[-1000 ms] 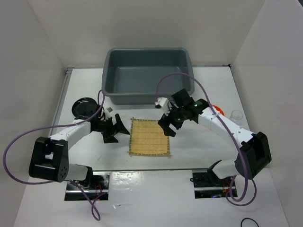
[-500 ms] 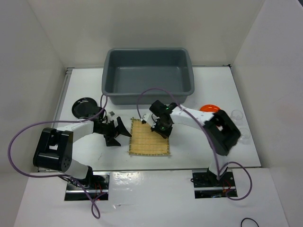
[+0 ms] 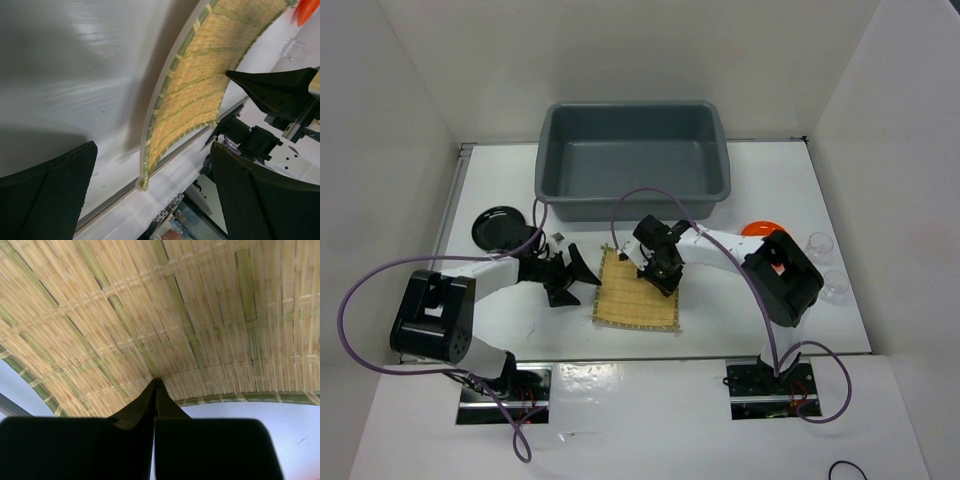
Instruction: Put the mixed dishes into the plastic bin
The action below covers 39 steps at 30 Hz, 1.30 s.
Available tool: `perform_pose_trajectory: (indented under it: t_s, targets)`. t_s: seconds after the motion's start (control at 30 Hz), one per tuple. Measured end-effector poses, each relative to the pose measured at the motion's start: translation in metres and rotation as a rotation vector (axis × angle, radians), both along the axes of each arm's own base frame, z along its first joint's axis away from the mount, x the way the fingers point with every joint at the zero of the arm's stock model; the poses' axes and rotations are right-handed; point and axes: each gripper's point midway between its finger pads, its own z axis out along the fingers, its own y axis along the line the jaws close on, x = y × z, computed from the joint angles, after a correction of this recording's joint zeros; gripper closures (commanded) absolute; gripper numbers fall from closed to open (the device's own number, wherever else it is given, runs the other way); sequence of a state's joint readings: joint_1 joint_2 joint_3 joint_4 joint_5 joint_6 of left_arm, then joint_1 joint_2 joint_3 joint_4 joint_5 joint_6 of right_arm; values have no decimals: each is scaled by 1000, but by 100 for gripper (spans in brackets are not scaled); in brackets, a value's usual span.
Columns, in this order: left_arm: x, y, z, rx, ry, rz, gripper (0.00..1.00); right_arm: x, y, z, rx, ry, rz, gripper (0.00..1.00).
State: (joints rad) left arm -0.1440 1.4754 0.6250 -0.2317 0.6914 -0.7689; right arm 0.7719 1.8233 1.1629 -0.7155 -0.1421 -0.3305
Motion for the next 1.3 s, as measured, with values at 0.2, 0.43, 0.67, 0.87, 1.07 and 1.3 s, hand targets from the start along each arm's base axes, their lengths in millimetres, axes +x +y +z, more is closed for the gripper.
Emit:
perform_pose_trajectory:
  t_s: [0.2,0.43,0.67,0.87,1.07,1.3]
  targets:
    - [-3,-26,-4,-76,20,-65,2,0,0,0,6,-10,-5,100]
    - [0,-68,-16,-107,8,-211,100,1,-13,2,-43,-34,-17,100]
    - [2,-81,14,-186,-94,-289,100,1,-24,9,-48,-82,-40,100]
    - [0,-76,65,-140,-156,-303,100,14,-31,57,65,-163,-161,100]
    - [13,-66,158,-209,-307,-250,100,89,-167,144,296,-369,-596,100]
    - [69,-59,296,-361,-540,-130,100,31,-184,206,343,-819,-480,67]
